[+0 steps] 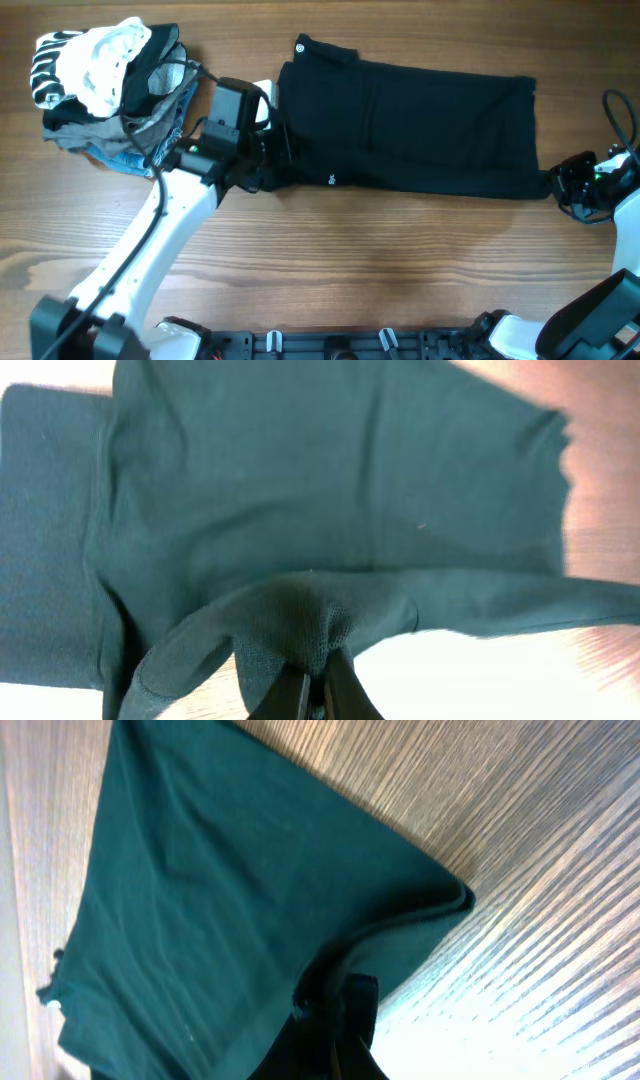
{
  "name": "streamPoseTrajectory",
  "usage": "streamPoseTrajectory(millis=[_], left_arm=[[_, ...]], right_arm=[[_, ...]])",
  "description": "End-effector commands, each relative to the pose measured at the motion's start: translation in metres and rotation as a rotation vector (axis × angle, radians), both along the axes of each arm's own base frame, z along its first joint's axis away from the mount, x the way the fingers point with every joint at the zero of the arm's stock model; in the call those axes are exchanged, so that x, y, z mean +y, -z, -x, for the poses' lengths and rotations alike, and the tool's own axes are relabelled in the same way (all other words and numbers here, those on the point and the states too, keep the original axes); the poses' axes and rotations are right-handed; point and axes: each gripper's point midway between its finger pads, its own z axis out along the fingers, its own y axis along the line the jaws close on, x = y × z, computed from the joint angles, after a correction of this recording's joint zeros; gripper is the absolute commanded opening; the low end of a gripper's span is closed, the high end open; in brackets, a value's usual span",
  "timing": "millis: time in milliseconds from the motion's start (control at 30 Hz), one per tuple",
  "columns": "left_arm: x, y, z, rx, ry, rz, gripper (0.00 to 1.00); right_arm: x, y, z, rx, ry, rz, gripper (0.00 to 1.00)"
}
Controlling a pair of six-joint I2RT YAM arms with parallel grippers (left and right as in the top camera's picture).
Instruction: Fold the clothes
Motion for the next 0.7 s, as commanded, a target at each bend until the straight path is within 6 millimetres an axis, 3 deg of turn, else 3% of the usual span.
streamPoseTrajectory(millis=[0,100,167,233,367,500,567,600,667], left_arm=[[-0.016,0.03,0.007,0.067,0.069,-0.058,0.04],[-0.011,0.04,0.023,0.138,0.075,-0.087,0.04],[0.002,0.053,0.049,0.244,0.103,-0.157,0.04],[0.017,0.06,0.062,0.295,0.097,-0.234,0.04],[0.027,0.039,0.082,0.3,0.094,-0.241,0.04],[0.055,0.031,0.121,0.397,0.08,-0.334,0.04],[0.042,0.031,0.097,0.303,0.08,-0.296,0.04],[0.028,0.03,0.071,0.205,0.079,-0.256,0.04],[0.019,0.035,0.049,0.149,0.07,-0.243,0.04]], right_arm=[[-0.012,-0.005,-0.006,-0.004,0.06,0.032,0.04],[-0.005,0.0,0.006,0.05,0.068,0.002,0.04],[-0.015,0.005,0.014,0.099,0.092,0.055,0.04],[-0.013,0.007,0.019,0.122,0.089,0.051,0.04],[-0.018,0.014,0.041,0.23,0.119,0.086,0.04],[-0.017,0.014,0.039,0.221,0.106,0.087,0.04],[-0.006,0.005,0.017,0.096,0.005,0.047,0.04],[-0.004,0.003,0.013,0.073,0.004,0.032,0.04],[-0.006,0.002,0.011,0.064,0.007,0.038,0.05]])
